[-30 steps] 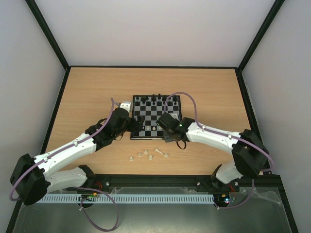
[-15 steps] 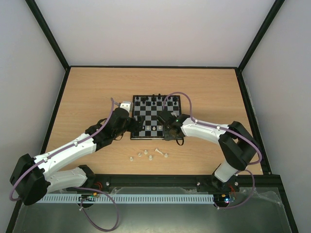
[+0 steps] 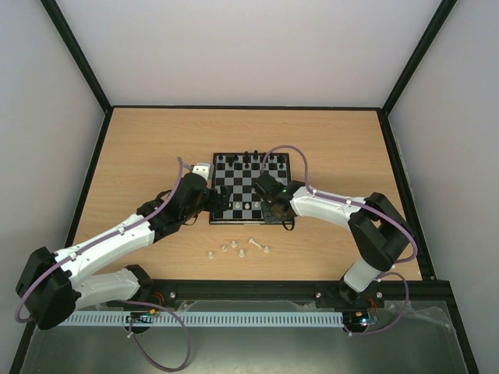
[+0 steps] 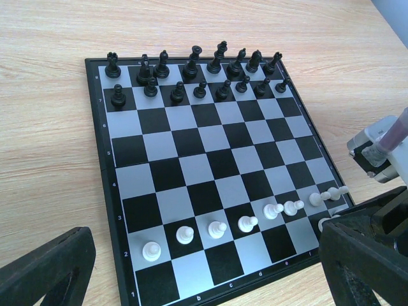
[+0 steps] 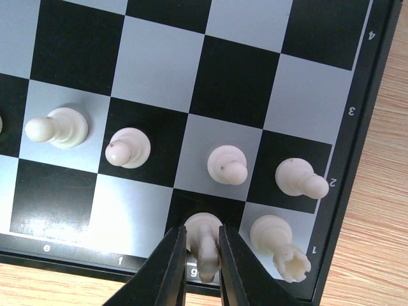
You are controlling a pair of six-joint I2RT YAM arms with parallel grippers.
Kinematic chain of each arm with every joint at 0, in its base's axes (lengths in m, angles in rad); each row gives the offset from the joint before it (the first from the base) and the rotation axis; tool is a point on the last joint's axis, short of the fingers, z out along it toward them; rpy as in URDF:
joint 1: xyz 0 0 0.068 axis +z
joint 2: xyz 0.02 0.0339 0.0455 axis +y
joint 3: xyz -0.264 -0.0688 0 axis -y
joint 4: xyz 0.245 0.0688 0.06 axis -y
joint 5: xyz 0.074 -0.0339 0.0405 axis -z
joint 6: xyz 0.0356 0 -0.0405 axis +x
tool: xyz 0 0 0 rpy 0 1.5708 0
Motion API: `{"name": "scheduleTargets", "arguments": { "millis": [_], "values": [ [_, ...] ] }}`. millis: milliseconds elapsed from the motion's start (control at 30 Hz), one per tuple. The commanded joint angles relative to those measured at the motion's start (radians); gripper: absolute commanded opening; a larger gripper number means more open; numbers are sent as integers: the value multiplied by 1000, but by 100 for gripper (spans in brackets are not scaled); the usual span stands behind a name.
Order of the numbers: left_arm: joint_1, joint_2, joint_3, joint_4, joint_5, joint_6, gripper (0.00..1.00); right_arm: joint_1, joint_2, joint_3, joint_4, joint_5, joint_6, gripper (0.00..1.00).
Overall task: Set up the chess pieces on the board
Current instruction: Place the chess piece on the chessboard, then pick up the chess piece at the center of the board.
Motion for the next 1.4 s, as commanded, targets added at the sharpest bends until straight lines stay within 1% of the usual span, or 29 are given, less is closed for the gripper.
{"name": "scheduleTargets", "arguments": {
  "millis": [0, 67, 133, 267, 367, 500, 633, 767, 867, 1000, 1233, 1367],
  "values": [
    [5, -17, -12, 8, -5, 0, 99, -5, 20, 19, -26, -1, -13, 16],
    [4, -18, -12, 8, -5, -1, 99, -6, 18, 19, -26, -3, -15, 17],
    [4, -16, -13, 8, -6, -1, 99, -5, 15, 21, -28, -3, -15, 21],
    [4, -17, -14, 7, -8, -1, 99, -6, -9, 23, -31, -8, -14, 22],
    [5, -16, -14, 8, -11, -1, 99, -5, -68, 20, -34, -16, -15, 26],
    [5, -18, -15, 8, -18, -1, 99, 5, -194, -13, -45, -44, -7, 31],
    [5, -22, -16, 6, -23, -2, 99, 53, -319, -82, -57, -85, 25, 33],
    [6, -31, -20, 8, -33, -4, 99, 158, -379, -153, -63, -103, 77, 36],
    [7, -33, -21, 7, -35, -4, 99, 235, -381, -194, -51, -106, 116, 37],
    [7, -33, -20, 8, -37, -5, 99, 292, -354, -224, -32, -98, 167, 37],
    [7, -34, -22, 6, -40, -5, 99, 329, -263, -216, -6, -90, 180, 37],
    [7, -38, -21, 5, -41, -6, 99, 331, -223, -206, -10, -82, 184, 34]
  ]
}}
